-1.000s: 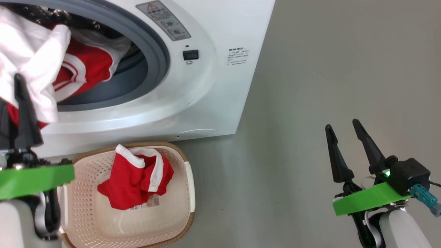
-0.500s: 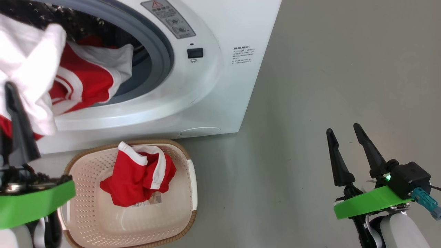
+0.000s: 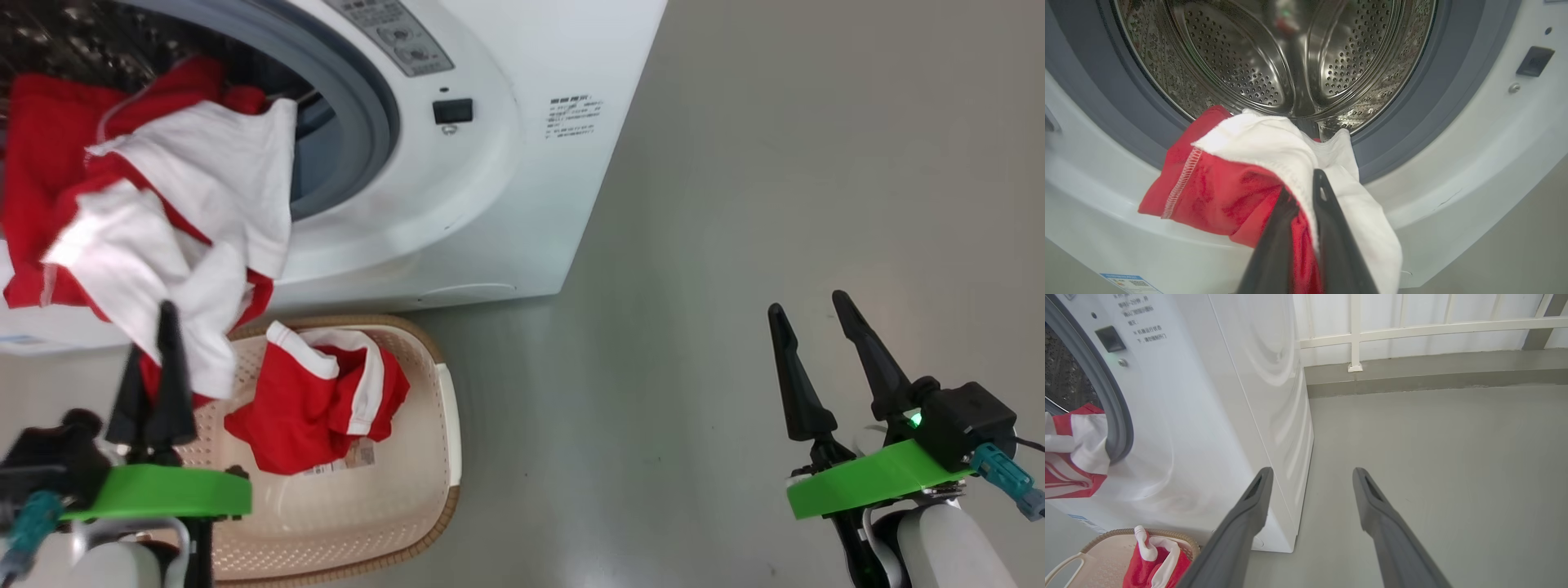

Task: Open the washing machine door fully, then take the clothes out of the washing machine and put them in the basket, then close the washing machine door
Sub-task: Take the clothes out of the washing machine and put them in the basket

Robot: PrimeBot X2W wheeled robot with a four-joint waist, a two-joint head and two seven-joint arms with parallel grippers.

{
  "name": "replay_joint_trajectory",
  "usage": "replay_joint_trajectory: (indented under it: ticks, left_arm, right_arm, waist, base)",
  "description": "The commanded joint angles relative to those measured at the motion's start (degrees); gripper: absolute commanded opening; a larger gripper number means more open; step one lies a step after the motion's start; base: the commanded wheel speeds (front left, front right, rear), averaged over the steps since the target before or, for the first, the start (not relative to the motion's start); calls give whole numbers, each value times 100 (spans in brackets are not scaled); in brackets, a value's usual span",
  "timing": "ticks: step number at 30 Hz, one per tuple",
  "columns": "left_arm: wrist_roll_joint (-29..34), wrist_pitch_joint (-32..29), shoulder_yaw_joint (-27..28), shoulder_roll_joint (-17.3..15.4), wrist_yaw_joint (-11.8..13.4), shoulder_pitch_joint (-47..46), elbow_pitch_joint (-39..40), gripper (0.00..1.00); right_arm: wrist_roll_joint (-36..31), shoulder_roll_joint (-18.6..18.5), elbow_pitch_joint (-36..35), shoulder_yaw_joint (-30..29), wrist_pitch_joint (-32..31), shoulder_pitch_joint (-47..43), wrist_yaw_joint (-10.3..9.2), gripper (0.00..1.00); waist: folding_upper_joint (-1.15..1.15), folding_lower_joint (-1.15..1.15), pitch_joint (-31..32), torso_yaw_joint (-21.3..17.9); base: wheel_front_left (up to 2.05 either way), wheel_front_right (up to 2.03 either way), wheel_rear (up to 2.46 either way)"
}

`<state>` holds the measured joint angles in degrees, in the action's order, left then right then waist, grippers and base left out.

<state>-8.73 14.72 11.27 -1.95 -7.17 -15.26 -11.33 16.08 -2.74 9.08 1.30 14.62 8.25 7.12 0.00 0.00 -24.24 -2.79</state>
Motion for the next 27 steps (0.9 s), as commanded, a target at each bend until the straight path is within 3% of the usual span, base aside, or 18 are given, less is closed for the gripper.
replay_joint_trajectory:
  ticks: [1, 12, 27]
  left_arm:
    - [6, 28, 137, -124, -32, -62, 43, 0]
    - [137, 28, -205, -416, -32, -839, -1839, 0]
    - [180, 28, -445, -623, -32, -1622, -3327, 0]
  right_arm:
    - [5, -14, -154, 156, 38, 63, 36, 100]
    - [53, -14, -236, 223, 38, 289, 36, 100]
    - [111, -14, -317, 229, 38, 497, 36, 100]
  waist:
    - [0, 0, -100, -1]
    - [0, 0, -645, -91]
    - [0, 0, -1100, -178]
  base:
    - [0, 0, 0]
    - [0, 0, 0]
    - [0, 0, 0]
